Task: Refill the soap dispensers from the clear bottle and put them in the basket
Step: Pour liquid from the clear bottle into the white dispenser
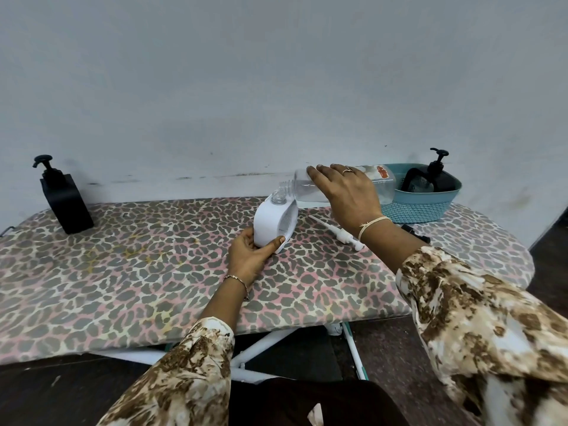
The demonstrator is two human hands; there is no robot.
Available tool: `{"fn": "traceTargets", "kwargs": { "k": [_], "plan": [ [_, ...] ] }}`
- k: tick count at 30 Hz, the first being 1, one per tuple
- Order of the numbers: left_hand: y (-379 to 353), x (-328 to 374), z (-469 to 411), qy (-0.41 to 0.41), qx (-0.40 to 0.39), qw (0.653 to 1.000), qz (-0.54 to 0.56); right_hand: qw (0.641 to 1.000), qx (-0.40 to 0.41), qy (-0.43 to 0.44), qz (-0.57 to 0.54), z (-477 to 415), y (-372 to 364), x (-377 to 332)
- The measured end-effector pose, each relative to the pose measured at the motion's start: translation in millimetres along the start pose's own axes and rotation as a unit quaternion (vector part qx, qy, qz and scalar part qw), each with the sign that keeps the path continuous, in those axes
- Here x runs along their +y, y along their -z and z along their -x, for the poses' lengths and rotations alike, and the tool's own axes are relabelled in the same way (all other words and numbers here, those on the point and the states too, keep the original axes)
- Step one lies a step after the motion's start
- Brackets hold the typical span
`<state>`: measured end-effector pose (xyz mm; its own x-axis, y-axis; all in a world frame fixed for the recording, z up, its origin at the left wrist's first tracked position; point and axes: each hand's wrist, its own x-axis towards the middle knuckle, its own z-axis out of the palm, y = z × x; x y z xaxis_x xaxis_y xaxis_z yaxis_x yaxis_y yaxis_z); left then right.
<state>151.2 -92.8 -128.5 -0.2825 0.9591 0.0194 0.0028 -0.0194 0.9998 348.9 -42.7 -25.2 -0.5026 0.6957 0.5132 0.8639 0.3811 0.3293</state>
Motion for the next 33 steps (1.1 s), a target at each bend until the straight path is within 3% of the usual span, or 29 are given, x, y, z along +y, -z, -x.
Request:
{"fn": "traceTargets", "kwargs": {
  "k": [33],
  "plan": [
    [0.3,-5.2,-3.6,-0.002,-0.007,1.000,0.020,1.000,0.003,0.010,0.012,-3.1,-0.5,0.9]
  ]
}}
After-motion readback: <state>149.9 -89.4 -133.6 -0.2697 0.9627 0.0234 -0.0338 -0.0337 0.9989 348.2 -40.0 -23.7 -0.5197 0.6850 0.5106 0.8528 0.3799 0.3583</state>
